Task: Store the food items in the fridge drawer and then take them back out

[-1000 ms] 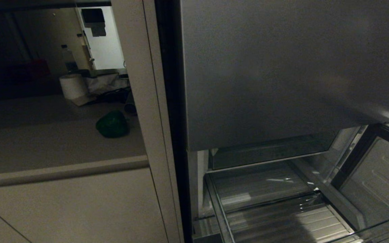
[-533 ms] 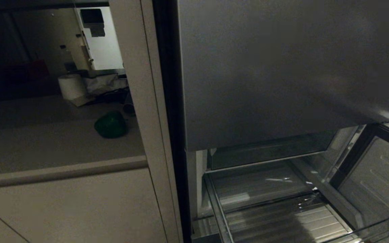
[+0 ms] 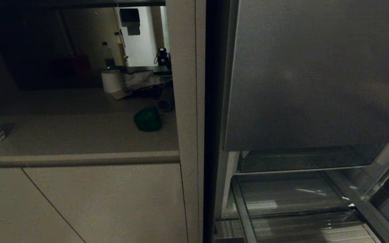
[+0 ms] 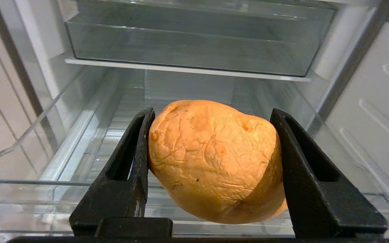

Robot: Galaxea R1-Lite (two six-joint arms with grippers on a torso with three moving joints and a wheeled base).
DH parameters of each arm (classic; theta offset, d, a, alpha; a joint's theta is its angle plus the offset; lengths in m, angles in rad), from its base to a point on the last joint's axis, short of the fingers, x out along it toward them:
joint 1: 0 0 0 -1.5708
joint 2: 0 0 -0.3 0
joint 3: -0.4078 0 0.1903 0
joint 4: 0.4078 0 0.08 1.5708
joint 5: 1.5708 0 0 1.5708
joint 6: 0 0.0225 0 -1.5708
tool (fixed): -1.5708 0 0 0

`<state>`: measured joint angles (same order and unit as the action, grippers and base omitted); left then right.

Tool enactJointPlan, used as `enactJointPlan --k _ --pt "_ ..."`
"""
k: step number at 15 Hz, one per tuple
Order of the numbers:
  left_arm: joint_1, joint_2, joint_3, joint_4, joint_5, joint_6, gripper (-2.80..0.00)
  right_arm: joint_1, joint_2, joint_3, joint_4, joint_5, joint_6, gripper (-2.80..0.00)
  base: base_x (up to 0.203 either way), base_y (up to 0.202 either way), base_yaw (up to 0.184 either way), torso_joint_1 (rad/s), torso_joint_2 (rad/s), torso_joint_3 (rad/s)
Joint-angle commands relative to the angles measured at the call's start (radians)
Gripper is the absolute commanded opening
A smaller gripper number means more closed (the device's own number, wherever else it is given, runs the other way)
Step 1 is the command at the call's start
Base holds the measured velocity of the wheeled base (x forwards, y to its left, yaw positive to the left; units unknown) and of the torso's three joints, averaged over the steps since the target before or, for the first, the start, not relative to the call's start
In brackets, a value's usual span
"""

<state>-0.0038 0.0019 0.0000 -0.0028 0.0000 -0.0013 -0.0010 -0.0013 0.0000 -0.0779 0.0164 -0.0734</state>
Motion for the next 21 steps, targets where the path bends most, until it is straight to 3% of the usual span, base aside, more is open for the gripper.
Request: enactJointPlan --k 1,7,21 --pt "0.001 0.001 0.000 0.000 0.000 0.000 -2.80 -0.001 0.000 0.031 0.000 0.000 0.001 -2.80 0.000 0.000 0.000 0.000 0.00 0.000" --pt "-0.001 0.001 0.000 0.000 0.000 0.000 -2.80 0.000 0.000 0.031 0.000 0.000 0.001 -2.80 -0.001 0.025 -0.001 0.001 0.00 0.001" --pt "0.001 0.001 0.000 0.000 0.000 0.000 -2.80 -0.001 0.000 0.031 0.000 0.005 0.000 -2.80 0.000 0.193 -0.002 0.002 0.00 0.002"
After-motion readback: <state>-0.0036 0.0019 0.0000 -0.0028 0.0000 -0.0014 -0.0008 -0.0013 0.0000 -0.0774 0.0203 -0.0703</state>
